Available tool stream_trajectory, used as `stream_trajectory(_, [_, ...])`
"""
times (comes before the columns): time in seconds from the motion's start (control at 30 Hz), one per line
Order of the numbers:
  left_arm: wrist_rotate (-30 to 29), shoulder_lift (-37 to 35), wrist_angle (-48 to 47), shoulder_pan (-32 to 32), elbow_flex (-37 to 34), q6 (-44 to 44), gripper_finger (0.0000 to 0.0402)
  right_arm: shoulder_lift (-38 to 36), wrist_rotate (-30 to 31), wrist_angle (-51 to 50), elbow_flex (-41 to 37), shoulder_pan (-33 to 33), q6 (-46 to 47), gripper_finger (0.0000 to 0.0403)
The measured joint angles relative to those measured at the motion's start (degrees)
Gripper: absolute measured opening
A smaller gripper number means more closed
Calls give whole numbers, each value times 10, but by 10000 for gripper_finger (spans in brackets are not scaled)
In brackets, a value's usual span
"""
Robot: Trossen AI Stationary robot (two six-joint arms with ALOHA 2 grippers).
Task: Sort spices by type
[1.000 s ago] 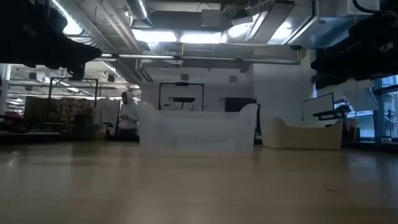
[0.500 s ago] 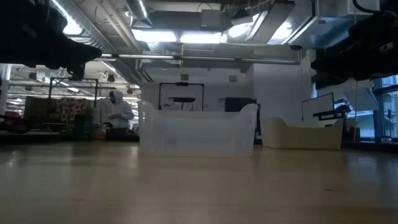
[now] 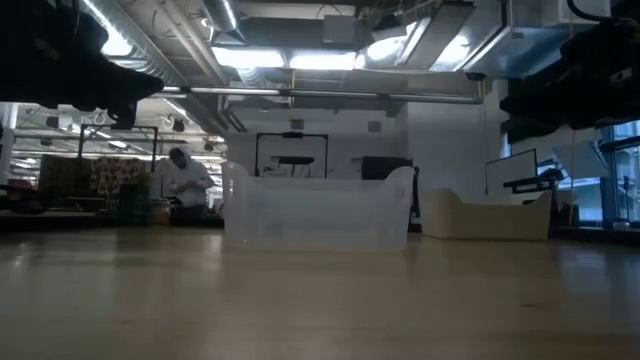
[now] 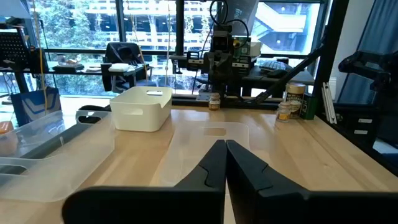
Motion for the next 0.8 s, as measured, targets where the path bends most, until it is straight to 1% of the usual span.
stream_trajectory(0.23, [0,0,0,0,0,0,0,0,0,0,0,0,-2,46])
stream_trajectory(0.33, [0,0,0,0,0,1,0,0,2,1,0,0,-28,46])
stream_trajectory(0.63, [0,0,1,0,0,5,0,0,6,7,0,0,-28,46])
stream_trajectory(0.7, [0,0,8,0,0,5,0,0,6,25,0,0,-5,46])
stream_trajectory(0.8, [-1,0,30,0,0,-8,0,0,4,56,0,0,69,46])
